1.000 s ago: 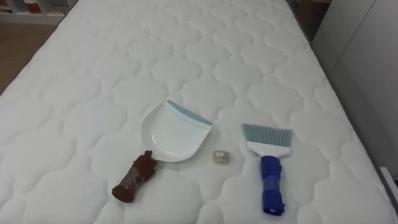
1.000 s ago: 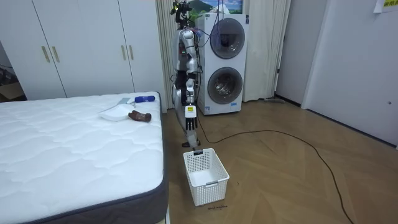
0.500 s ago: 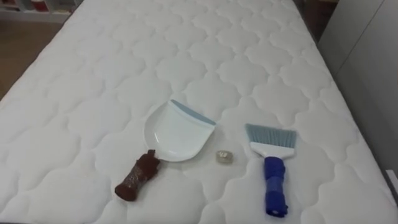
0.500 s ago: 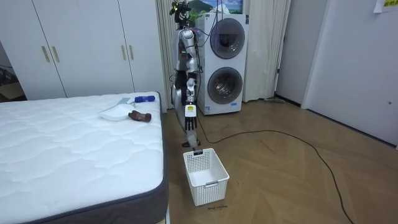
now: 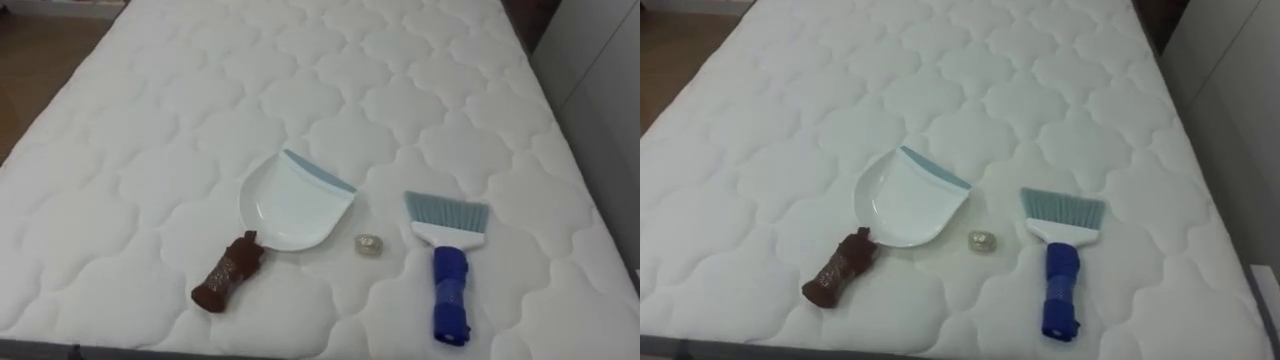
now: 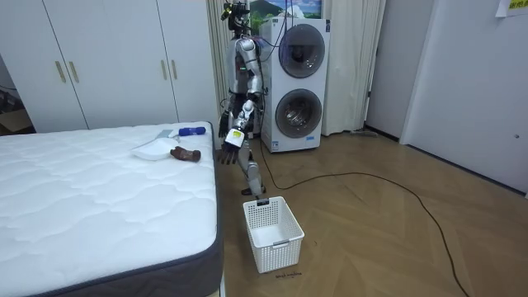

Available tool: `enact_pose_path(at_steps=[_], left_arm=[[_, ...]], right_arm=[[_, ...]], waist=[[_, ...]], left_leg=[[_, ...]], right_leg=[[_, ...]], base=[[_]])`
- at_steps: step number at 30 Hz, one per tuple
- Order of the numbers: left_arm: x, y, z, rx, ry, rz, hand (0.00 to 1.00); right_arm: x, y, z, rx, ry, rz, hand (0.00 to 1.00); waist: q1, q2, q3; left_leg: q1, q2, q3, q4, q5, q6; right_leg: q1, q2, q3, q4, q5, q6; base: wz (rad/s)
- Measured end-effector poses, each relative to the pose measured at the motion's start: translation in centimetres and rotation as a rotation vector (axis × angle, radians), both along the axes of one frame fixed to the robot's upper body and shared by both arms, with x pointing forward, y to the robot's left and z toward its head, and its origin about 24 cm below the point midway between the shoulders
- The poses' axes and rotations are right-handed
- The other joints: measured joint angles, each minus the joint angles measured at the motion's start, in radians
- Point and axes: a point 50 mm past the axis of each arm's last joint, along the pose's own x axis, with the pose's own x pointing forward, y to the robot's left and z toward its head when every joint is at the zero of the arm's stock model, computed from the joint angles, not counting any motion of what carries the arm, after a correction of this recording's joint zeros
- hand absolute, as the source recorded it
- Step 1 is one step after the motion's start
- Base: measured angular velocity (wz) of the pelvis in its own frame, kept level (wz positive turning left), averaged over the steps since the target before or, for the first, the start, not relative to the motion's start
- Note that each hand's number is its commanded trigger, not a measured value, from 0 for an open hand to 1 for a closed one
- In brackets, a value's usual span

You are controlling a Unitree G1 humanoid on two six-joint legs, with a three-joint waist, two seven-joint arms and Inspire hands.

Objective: Clean bed

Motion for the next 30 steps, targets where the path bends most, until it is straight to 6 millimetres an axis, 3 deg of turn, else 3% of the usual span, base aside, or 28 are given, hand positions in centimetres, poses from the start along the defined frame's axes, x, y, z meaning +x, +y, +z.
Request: enact_pose_path(at_steps=[4, 6, 9, 15, 21, 30], left_arm=[[3.0, -0.2, 2.5, 0.042, -0.200, -0.023, 0.00], [3.8, -0.4, 2.9, 0.052, -0.234, -0.031, 0.00], [4.6, -1.0, 3.1, 0.043, -0.251, -0.066, 0.00], [5.7, -2.2, 3.5, 0.019, -0.281, -0.128, 0.00], [7.5, -2.8, 4.3, 0.013, -0.320, -0.181, 0.00], [9.9, -3.5, 4.9, -0.006, -0.346, -0.227, 0.00]], right_arm=[[0.1, 0.0, 0.0, 0.003, -0.006, 0.003, 0.00], [0.3, 0.0, 0.1, 0.004, -0.018, 0.006, 0.00], [1.1, 0.1, 0.2, 0.009, -0.046, 0.015, 0.00], [1.5, 0.2, 0.3, 0.022, -0.062, 0.020, 0.00], [1.6, 0.0, 0.3, 0.016, -0.065, 0.011, 0.00], [1.9, 0.0, 0.4, 0.006, -0.077, -0.013, 0.00]], waist=[[-0.001, -0.001, 0.0027], [-0.003, -0.003, 0.0023], [-0.007, -0.007, 0.0093], [-0.014, -0.004, 0.0104], [-0.052, 0.004, 0.0058], [-0.057, 0.011, 0.0052]], left_leg=[[0.018, 0.000, 0.000, -0.010, 0.000, 0.000], [0.019, -0.001, 0.003, -0.014, 0.000, 0.000], [0.013, 0.000, 0.003, -0.014, 0.001, 0.000], [-0.003, -0.001, 0.002, -0.011, 0.001, 0.000], [-0.020, -0.001, 0.001, -0.008, 0.001, 0.000], [-0.060, 0.002, -0.001, -0.006, 0.002, 0.000]], right_leg=[[0.015, 0.000, 0.000, -0.005, 0.000, 0.000], [0.017, 0.000, 0.000, -0.016, 0.001, 0.000], [0.013, 0.001, -0.001, -0.016, 0.003, 0.000], [-0.002, 0.001, 0.001, -0.018, 0.006, 0.000], [-0.012, 0.002, 0.001, -0.018, 0.006, 0.000], [-0.061, 0.004, 0.017, -0.012, 0.009, -0.003]], base=[[0.00], [-0.04], [-0.02], [0.00], [0.02], [-0.05]])
